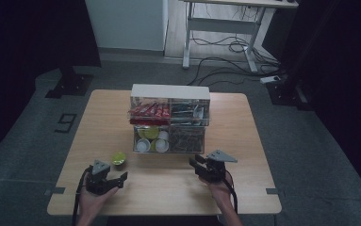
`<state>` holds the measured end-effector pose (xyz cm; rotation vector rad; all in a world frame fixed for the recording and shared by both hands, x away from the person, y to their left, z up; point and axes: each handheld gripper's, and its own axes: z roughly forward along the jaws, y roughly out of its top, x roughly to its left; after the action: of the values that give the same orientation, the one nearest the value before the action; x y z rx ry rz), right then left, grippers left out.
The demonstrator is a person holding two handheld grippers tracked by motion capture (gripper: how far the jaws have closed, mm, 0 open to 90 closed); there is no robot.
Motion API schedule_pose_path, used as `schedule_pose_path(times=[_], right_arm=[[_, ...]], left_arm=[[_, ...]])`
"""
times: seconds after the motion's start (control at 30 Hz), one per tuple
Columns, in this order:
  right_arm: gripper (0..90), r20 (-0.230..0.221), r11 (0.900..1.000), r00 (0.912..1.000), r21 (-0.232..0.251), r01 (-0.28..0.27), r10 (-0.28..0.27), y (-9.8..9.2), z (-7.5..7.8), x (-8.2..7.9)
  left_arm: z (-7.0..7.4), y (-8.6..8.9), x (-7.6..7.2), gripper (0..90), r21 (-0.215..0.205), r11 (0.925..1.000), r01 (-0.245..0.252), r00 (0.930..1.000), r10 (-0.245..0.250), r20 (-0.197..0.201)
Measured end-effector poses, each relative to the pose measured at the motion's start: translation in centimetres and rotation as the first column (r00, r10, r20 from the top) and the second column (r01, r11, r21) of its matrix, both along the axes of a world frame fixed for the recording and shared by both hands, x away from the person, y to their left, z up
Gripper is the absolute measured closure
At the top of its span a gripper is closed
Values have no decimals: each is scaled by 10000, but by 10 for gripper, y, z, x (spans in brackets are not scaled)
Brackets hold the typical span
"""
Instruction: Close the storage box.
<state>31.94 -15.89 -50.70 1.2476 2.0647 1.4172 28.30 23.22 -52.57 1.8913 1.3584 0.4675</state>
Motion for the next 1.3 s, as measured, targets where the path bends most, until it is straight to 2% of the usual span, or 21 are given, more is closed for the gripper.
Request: schedule_pose_path(times=[0.13,0.33,0.6,0.8,1.07,1.3], right_arm=[[503,316,9992,9995,-399,2,11,-1,-1,-7],[476,539,9986,9984,-515,-110,138,-10,-2,-16],[462,273,9984,9996,-564,-1,17,-28,-14,-27],[458,-58,9984,9995,-470,309,-312,-41,-25,-36],[450,-349,9932,9969,-956,665,-702,-59,-38,-45],[443,-519,9914,9946,-999,843,-898,-62,-42,-43]], left_arm=[[0,-2,-1,213,28,10000,73,10000,-73,-12],[0,-1,-2,213,-10,10000,68,10000,-68,43],[-1,3,-2,217,-41,10000,15,10000,-15,37],[-1,7,-3,217,-70,10000,-4,10000,4,37],[-4,13,-4,217,-263,9996,-66,10000,65,-51],[-4,12,-4,218,-239,9997,62,9999,-65,-118]])
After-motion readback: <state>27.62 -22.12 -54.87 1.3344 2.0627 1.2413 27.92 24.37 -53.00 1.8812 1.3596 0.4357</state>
